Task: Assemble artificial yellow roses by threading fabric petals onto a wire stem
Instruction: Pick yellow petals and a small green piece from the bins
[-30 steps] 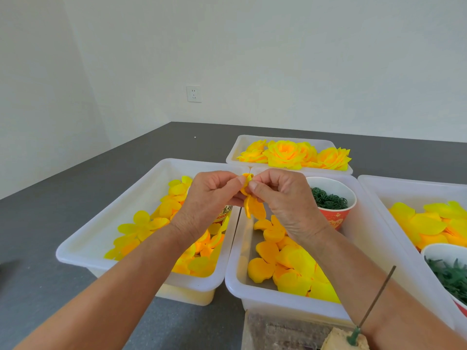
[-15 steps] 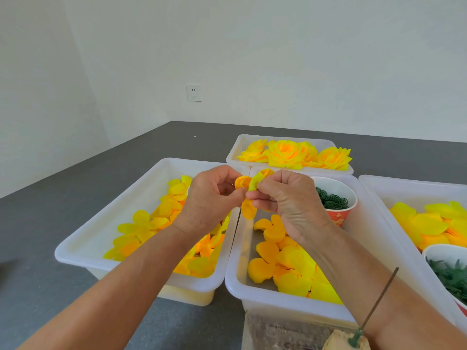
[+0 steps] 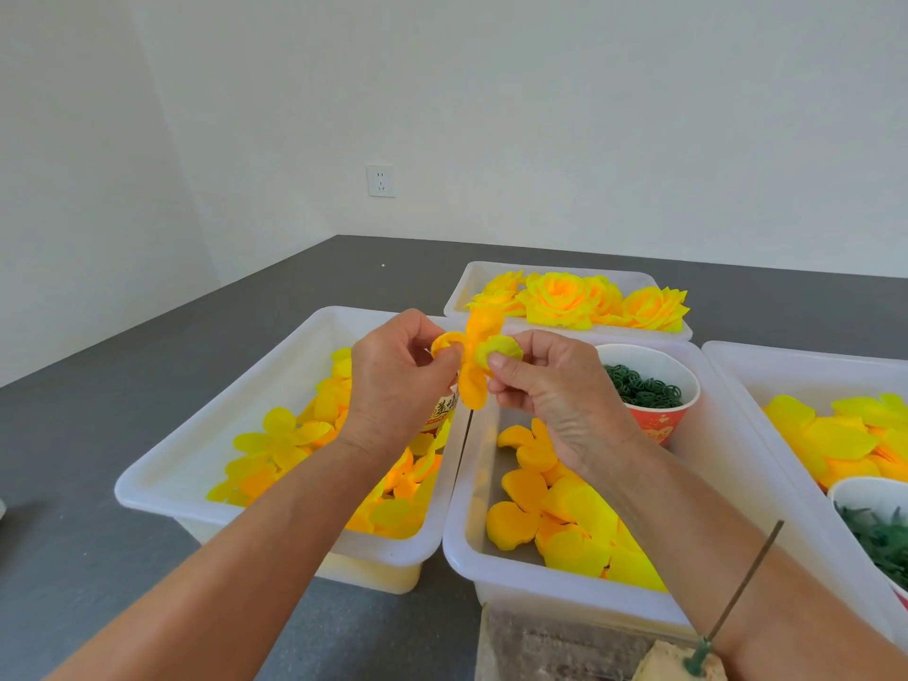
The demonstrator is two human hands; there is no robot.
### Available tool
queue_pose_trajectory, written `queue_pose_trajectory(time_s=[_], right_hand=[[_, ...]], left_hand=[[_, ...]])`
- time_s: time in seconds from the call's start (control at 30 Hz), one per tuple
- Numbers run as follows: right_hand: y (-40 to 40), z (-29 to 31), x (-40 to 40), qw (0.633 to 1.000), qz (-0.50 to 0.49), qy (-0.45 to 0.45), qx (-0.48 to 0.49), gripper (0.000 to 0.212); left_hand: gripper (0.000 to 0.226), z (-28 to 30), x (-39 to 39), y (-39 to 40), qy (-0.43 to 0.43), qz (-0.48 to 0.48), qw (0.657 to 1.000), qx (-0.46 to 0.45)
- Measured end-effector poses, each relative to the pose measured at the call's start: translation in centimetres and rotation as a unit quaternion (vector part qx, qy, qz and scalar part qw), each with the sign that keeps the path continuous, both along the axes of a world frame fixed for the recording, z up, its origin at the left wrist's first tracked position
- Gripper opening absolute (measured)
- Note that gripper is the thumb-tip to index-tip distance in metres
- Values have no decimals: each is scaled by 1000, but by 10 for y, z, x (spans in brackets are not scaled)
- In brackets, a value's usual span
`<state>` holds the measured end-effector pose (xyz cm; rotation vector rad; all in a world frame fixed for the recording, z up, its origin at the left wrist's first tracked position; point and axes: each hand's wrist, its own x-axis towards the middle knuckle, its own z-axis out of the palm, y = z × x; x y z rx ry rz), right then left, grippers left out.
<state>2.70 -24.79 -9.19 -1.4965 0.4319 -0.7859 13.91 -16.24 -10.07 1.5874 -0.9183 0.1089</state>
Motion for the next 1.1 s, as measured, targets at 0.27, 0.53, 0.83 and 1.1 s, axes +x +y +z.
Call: queue_pose_trajectory(time_s=[0.27,0.53,0.83,1.1], right_hand=[[5,3,-2,998,36,-36,41,8],[-1,1,0,994,-12,-71,77,15],[-4,-6,2,998,-46,7,-30,19],[3,-5,4,985,-91,78,-124,27]], left_hand=[[10,0,6,-1,94,-3,996,-6],[9,-2,5,-1,99,-43,994,16],[19,0,10,0,43,110,992,33],[16,-2,-3,1,-53,24,998,27]])
